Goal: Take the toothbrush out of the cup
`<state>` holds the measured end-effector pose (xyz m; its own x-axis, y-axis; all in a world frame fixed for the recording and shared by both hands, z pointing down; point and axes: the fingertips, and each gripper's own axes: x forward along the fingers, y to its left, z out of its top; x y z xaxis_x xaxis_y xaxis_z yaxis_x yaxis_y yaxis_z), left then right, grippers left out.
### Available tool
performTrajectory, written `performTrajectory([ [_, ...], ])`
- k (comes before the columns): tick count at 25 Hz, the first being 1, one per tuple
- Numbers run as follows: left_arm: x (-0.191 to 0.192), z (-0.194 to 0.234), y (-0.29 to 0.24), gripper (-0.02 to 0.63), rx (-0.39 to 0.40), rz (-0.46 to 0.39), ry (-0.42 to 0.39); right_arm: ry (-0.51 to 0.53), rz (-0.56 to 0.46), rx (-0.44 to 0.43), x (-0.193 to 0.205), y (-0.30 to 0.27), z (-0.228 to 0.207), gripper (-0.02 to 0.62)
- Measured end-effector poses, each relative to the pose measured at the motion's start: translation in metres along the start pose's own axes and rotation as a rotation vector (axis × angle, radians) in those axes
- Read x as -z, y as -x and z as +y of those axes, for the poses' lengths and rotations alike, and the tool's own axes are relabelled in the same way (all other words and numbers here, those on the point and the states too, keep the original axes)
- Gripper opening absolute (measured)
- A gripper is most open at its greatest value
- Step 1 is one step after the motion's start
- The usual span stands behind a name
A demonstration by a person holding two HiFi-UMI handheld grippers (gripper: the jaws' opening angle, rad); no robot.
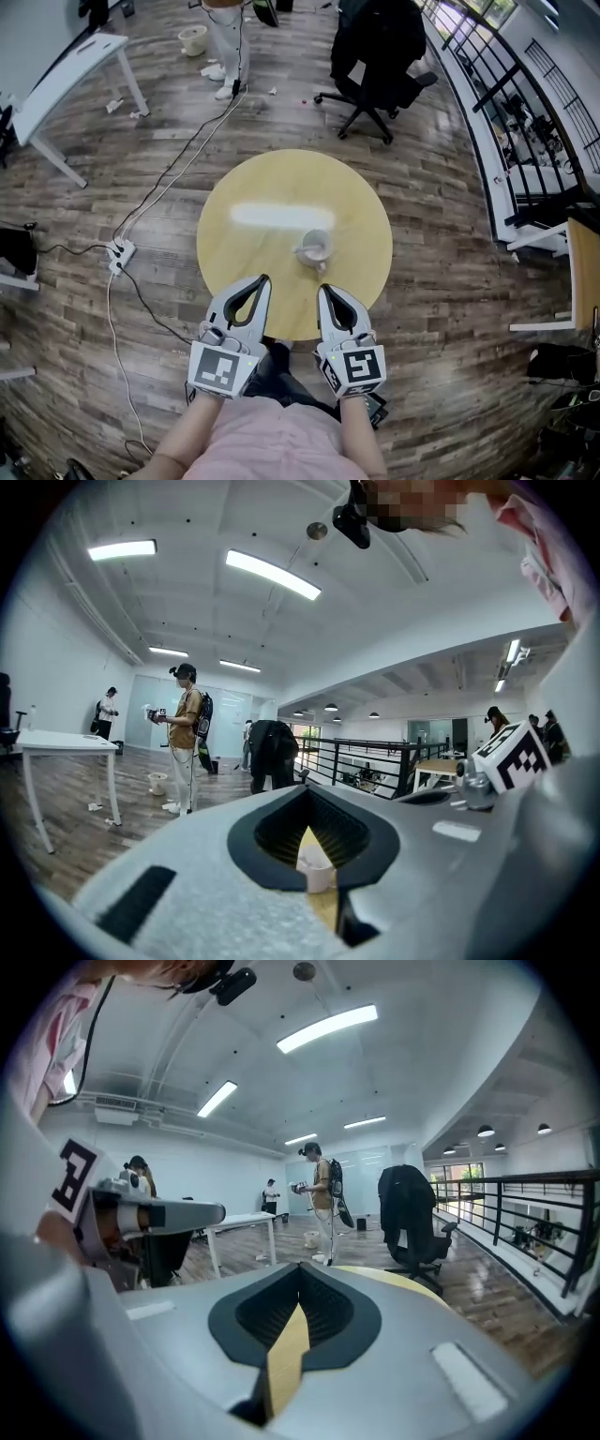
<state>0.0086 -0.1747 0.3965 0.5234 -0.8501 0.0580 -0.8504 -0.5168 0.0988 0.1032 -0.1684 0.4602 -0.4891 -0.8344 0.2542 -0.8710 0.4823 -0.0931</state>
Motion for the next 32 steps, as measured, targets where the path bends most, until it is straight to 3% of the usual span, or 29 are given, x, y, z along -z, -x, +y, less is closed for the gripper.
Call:
performTrajectory([
  [2, 0.004, 0.005, -0.009, -0.003, 0.002, 0.016, 0.013, 0.029, 0.041, 0.0, 0.012, -0.02, -0.007, 0.014],
  [7, 0.009, 0.03, -0.025, -0.003, -0.011, 0.053, 0.048, 0.091, 0.177, 0.003, 0.047, -0.076, -0.017, 0.137],
  [12, 0.025, 0.054, -0.034, -0.003, -0.045, 0.099, 0.096, 0.26, 0.324, 0.007, 0.09, -0.118, -0.027, 0.173],
  [16, 0.042, 0.07, -0.033, -0.003, -0.051, 0.175, 0.087, 0.393, 0.406, 0.016, 0.11, -0.138, -0.03, 0.179],
  [20, 0.041, 0.078, -0.038, -0.003, -0.067, 0.159, 0.11, 0.39, 0.402, 0.05, 0.113, -0.142, -0.036, 0.137],
  [22, 0.047, 0.079, -0.037, -0.003, -0.056, 0.184, 0.098, 0.396, 0.385, 0.072, 0.11, -0.143, -0.038, 0.07],
  [26, 0.051, 0.078, -0.038, -0.003, -0.047, 0.194, 0.094, 0.387, 0.348, 0.107, 0.101, -0.142, -0.045, 0.046],
  [32, 0.036, 0.077, -0.051, -0.003, -0.042, 0.111, 0.098, 0.183, 0.234, 0.135, 0.072, -0.136, -0.057, 0.025],
])
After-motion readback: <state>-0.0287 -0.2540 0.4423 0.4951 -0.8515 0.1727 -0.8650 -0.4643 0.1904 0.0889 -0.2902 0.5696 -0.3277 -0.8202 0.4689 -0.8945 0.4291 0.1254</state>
